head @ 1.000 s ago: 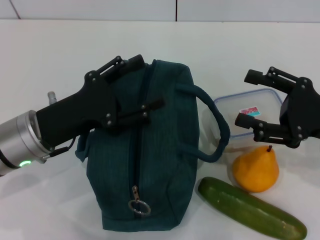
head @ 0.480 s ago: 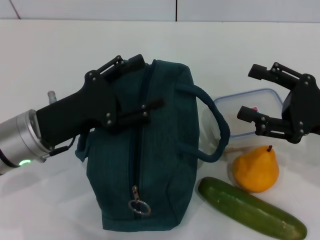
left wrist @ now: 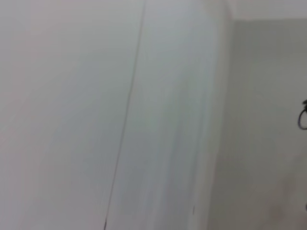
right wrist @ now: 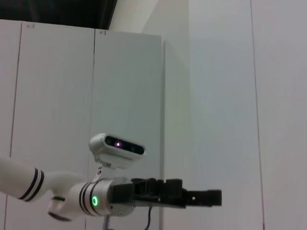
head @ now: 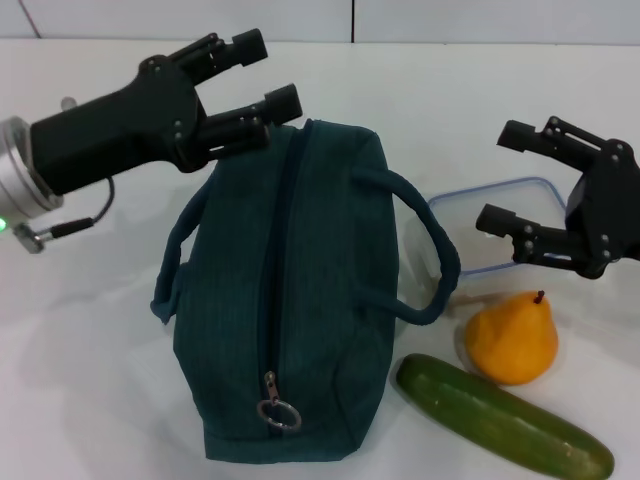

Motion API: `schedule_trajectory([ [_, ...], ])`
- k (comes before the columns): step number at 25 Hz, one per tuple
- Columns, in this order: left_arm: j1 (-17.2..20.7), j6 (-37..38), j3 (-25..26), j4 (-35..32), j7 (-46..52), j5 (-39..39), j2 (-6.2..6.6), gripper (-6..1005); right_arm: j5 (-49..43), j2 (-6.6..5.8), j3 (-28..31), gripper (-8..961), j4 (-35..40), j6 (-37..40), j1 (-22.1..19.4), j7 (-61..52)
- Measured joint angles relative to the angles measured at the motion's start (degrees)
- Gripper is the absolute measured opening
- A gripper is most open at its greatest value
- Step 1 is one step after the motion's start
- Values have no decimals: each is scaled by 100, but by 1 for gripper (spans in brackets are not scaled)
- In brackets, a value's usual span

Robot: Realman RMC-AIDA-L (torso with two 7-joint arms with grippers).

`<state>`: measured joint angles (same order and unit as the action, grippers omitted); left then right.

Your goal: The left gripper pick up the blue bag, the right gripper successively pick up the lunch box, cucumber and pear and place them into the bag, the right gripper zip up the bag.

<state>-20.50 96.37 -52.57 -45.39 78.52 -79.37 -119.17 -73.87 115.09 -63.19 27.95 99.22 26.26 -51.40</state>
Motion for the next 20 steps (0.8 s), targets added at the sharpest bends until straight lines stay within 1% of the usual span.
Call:
schedule_trajectory([
  [4,240,-144,1,-940,926,-494,-26,851,53,-45,1,828,7,0,45,-132],
  [6,383,-186,2,-1297,1304,-565,-30,849,57,-75,0,828,9,0,82,-206],
  [11,774,-212,2,-1916,1836,-653,-26,845,57,-109,0,827,42,0,118,-263],
  [14,896,-220,3,-2003,2008,-753,-27,843,48,-118,0,827,88,-44,128,-340],
  [16,911,-252,1,-1933,2058,-856,-31,841,48,-122,0,827,95,-104,158,-368],
  [20,868,-422,-1,-1712,2160,-1111,-33,838,32,-71,-20,827,97,-171,288,-378],
])
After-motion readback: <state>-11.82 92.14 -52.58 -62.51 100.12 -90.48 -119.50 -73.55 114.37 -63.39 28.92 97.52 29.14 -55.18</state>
